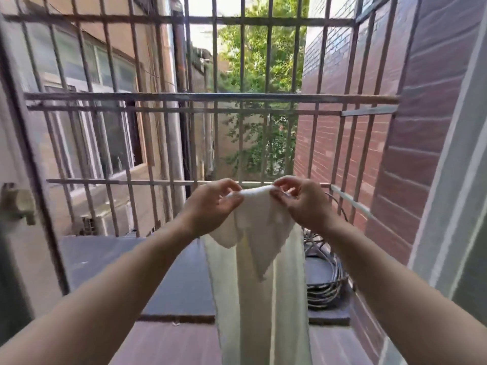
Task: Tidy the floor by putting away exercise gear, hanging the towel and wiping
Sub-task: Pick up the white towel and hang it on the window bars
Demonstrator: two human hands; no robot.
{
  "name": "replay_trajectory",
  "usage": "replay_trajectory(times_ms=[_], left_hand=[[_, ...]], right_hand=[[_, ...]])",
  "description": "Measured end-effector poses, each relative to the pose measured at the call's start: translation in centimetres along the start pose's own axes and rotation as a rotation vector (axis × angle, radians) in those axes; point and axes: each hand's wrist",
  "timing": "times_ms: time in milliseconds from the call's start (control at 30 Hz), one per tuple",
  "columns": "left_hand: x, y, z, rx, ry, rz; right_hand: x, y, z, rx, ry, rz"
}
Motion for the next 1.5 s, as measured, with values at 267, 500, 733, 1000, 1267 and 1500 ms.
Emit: replay_trajectory(times_ms=[267, 500, 733, 1000, 1267, 1500], left_hand=[[0.6, -1.1, 12.6, -0.157, -0.001, -0.001], [1.8, 0.2, 20.4, -0.176, -0.077, -0.046], [1.9, 4.4, 29.9, -0.245, -0.156, 0.034], [1.0, 8.2, 40.7, -0.439, -0.188, 0.088], [5.5, 3.2, 46.0, -0.315, -0.115, 0.035], [8.2, -0.2, 47.7, -0.037, -0.065, 0.015]], right_hand=[[-2.9, 3.0, 13.4, -0.050, 0.165, -0.053], [-2.7, 4.5, 20.9, -0.121, 0.278, -0.099], [-1.1, 6.5, 28.8, -0.186, 0.309, -0.113], [0.1, 8.7, 38.8, -0.265, 0.377, -0.144], [-6.4, 7.0, 43.2, -0.079, 0.236, -0.129], [-8.9, 6.9, 41.7, 0.078, 0.211, -0.194]])
Point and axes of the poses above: each hand's wrist, its own z-axis towards the middle knuckle, its own y-axis out of the back of the hand, x = y × z, and after that the axes turned 14 degrees about z, right-handed
